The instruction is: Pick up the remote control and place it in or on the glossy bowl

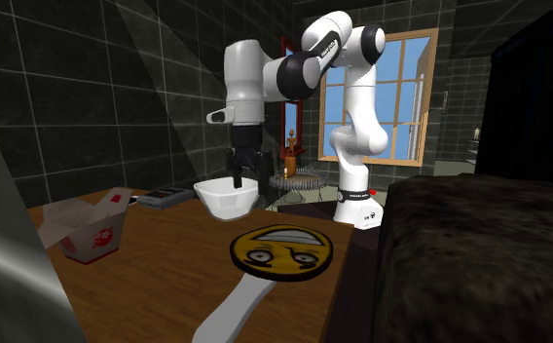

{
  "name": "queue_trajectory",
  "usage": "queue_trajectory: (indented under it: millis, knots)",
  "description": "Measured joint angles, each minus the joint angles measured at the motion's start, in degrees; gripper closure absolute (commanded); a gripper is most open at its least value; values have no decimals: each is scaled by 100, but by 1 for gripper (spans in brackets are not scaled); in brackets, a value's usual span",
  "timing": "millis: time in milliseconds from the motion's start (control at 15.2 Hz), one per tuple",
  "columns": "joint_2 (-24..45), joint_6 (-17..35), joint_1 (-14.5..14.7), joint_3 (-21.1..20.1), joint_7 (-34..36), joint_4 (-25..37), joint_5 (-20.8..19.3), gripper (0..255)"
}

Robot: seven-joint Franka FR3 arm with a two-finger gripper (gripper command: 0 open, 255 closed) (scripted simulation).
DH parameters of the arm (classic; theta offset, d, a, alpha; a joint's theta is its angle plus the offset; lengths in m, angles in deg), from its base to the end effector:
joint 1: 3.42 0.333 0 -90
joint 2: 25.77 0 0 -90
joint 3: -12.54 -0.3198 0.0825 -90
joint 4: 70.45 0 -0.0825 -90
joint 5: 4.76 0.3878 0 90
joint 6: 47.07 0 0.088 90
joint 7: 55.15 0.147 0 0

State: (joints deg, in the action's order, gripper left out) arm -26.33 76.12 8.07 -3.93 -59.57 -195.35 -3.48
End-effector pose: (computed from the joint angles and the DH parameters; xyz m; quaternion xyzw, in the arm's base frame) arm 0.4684 0.2506 0.3540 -0.9620 -0.2728 0.0116 0.0056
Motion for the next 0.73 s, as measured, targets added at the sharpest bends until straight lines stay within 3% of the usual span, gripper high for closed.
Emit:
queue_trajectory:
  millis: [726]
  knots:
    - [2106, 410, 715, -294, 443, 1604, -1018, 0]
